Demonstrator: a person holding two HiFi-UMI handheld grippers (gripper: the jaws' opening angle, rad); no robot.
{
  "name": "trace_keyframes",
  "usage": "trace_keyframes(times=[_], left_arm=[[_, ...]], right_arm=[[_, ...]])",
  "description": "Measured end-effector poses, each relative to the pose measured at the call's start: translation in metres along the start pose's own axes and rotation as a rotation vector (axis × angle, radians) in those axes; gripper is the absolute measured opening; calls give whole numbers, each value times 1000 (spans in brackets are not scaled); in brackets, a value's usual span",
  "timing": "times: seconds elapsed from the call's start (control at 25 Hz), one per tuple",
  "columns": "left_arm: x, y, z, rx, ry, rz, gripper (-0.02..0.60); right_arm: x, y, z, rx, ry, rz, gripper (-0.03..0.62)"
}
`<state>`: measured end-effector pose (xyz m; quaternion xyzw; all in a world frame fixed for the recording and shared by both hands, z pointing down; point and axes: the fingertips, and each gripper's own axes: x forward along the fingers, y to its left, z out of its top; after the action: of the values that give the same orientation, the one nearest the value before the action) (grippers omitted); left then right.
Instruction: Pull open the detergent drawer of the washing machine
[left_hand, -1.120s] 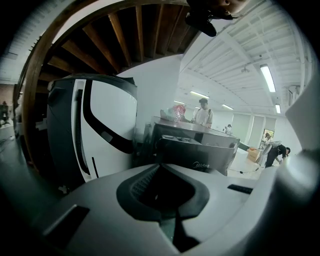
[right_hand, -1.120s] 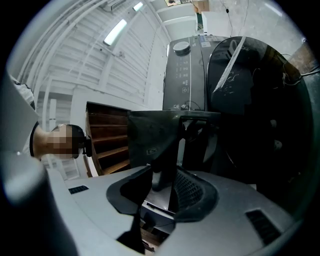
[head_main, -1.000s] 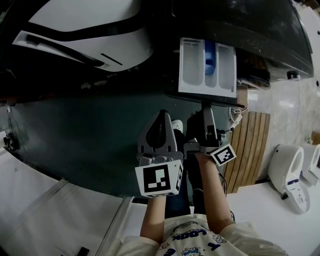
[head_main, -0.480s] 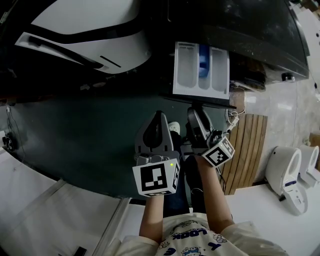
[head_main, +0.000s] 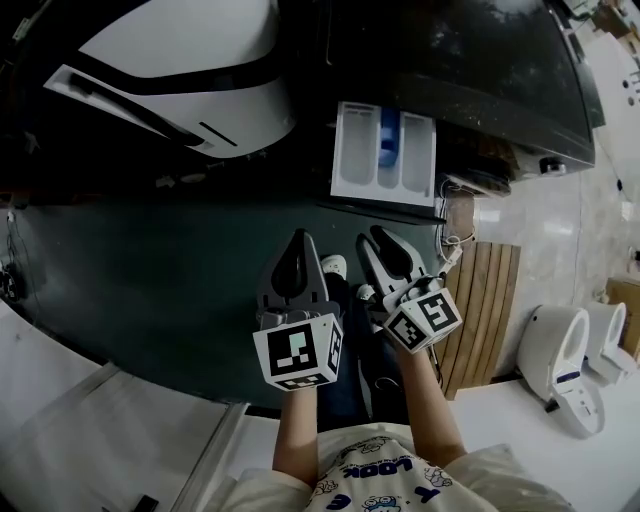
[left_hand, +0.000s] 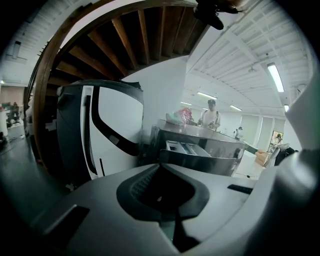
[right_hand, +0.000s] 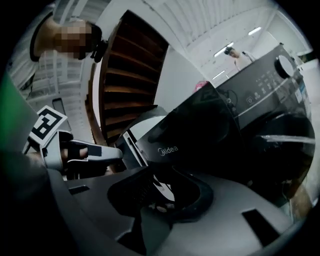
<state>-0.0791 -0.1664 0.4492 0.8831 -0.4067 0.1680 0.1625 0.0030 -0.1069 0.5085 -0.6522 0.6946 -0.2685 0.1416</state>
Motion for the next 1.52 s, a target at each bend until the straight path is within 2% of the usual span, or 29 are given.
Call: trace_keyframes(times=[0.32,0.6,1.52], left_arm=[[-20,2,12,4,-10,31,15],[-37,4,26,-4,-38,59,15],[-102,33,41,-44,-105,169,15]], right_arm=[[-11,13,25,-236,104,-85,32],[-10,37,53,-348,116,-60,14],[-15,101,85,-378,97,-6,12]])
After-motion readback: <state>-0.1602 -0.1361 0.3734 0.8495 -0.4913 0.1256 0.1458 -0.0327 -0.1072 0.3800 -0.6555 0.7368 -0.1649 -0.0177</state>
